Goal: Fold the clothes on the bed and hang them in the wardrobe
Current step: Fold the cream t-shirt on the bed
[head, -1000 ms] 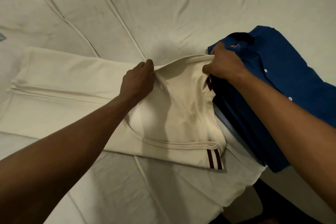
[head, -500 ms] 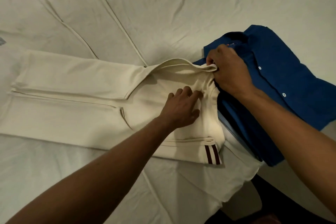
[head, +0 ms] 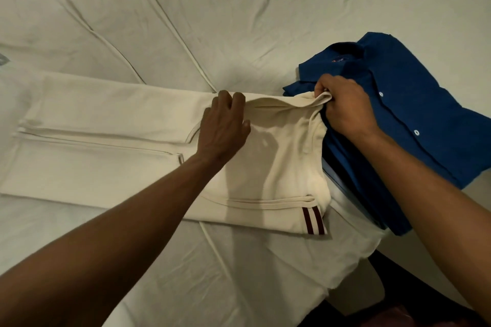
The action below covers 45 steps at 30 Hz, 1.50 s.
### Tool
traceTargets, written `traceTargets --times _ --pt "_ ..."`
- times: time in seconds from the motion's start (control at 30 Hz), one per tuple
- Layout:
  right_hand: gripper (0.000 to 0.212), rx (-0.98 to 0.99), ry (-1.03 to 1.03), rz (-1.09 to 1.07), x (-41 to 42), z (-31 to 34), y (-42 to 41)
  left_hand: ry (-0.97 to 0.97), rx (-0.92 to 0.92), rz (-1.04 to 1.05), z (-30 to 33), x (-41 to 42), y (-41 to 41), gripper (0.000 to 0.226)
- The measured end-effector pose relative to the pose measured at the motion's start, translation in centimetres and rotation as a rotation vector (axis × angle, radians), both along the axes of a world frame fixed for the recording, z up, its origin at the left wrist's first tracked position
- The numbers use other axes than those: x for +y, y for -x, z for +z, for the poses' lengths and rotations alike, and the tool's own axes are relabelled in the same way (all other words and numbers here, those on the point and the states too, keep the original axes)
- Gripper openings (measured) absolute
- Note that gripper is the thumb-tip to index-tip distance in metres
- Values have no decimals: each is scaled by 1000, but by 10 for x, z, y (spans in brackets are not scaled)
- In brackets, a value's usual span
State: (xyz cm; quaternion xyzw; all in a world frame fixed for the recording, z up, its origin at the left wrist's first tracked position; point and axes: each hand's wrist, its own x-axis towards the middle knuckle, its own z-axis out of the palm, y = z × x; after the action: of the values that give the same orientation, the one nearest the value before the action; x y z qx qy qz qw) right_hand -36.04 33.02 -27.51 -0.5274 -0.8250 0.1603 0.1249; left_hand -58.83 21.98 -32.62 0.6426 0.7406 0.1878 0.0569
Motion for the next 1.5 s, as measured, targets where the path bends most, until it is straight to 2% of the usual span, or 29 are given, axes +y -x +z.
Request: traceTargets --times 0.2,0.27,0.33,0.43,0.5,0.53,0.67,0.77,0.87,0.97,1.07,1.2,1.3,1.43,1.5 --pt "31 127 53 -7 -7 3 7 62 165 -48 -1 31 12 44" --pt "32 179 70 -11 -9 4 7 92 192 -98 3 37 16 36" --pt "31 210 89 -26 -10 4 6 89 174 -131 7 41 19 24" --pt "19 186 170 -61 -11 0 11 43 117 -123 9 36 21 23" --pt "36 148 220 -95 -12 -2 17 30 104 -145 8 29 22 21" --pt "39 147 216 -103 -13 -3 20 27 97 -155 8 26 24 20" --pt "20 356 136 -153 -16 3 23 -19 84 -129 13 20 30 20" --pt "28 457 140 -251 -17 3 13 -54 156 -181 12 10 35 25" --pt "34 483 238 -356 -16 -1 5 -39 239 -332 -1 -2 35 23" --pt "48 403 267 -310 -14 -1 3 29 242 -388 -11 -6 32 27" --pt "48 240 154 -120 -16 -2 -1 90 196 -270 -15 -6 28 30" --pt "49 6 28 45 -23 -5 -13 51 261 -197 -12 -6 30 32" --pt "48 -20 -29 90 -25 -5 -19 27 289 -114 -8 -7 41 34" --pt "45 -38 24 100 -24 -2 -20 117 372 -257 -18 -20 45 46" --pt "46 -31 73 115 -23 1 -21 150 410 -228 -20 -26 46 50"
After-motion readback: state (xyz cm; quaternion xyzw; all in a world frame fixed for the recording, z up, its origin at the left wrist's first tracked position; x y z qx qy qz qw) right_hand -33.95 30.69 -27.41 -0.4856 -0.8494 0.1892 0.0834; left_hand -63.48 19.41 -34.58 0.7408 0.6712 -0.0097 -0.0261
